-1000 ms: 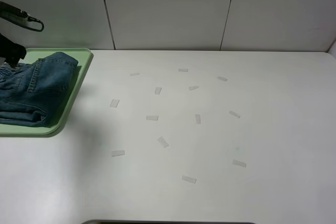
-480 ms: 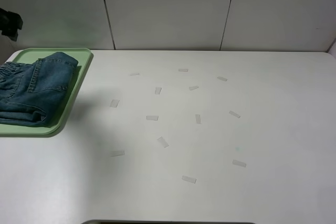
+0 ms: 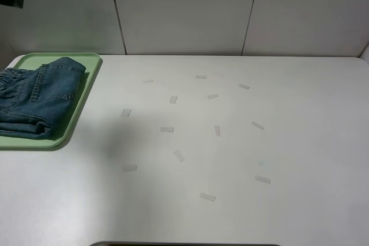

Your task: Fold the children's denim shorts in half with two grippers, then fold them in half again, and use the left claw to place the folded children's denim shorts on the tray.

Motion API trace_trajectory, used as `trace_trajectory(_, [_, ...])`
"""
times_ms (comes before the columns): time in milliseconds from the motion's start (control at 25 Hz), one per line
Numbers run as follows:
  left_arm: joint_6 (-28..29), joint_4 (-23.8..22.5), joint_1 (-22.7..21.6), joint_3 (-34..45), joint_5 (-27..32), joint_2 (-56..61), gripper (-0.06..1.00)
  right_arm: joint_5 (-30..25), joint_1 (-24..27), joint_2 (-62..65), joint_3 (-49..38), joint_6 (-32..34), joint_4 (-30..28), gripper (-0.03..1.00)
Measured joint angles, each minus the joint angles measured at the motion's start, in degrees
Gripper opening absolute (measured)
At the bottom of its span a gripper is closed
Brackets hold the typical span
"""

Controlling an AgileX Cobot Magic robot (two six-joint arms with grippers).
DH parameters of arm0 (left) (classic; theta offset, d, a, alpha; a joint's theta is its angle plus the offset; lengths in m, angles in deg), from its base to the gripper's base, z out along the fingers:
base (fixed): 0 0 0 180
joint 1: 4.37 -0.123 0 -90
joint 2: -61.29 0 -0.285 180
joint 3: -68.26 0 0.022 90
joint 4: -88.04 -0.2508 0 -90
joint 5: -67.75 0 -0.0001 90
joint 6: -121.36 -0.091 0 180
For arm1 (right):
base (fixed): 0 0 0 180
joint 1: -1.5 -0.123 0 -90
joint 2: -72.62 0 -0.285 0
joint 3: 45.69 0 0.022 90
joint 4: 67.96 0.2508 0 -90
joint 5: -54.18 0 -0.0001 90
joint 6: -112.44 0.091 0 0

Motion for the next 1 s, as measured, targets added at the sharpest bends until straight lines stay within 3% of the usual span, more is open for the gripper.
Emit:
trace_trajectory(200, [0.0,0.04,0.0,10.89,-13.56,14.05,0.94,0.0,0.0,0.0,0.0,0.0,0.0,0.69])
trace_trajectory(320, [0.12,1.41,0.0,16.14,-17.64,20.88,0.94,0.0,0.0,0.0,0.0,0.0,0.0,0.69])
trace_trajectory(800, [0.24,9.95,0.0,27.75,-18.65,42.96,0.94,0.0,0.0,0.0,0.0,0.0,0.0,0.69])
trace_trajectory(1000, [0.25,13.45,0.0,30.52,-15.56,49.96,0.94,0.0,0.0,0.0,0.0,0.0,0.0,0.69])
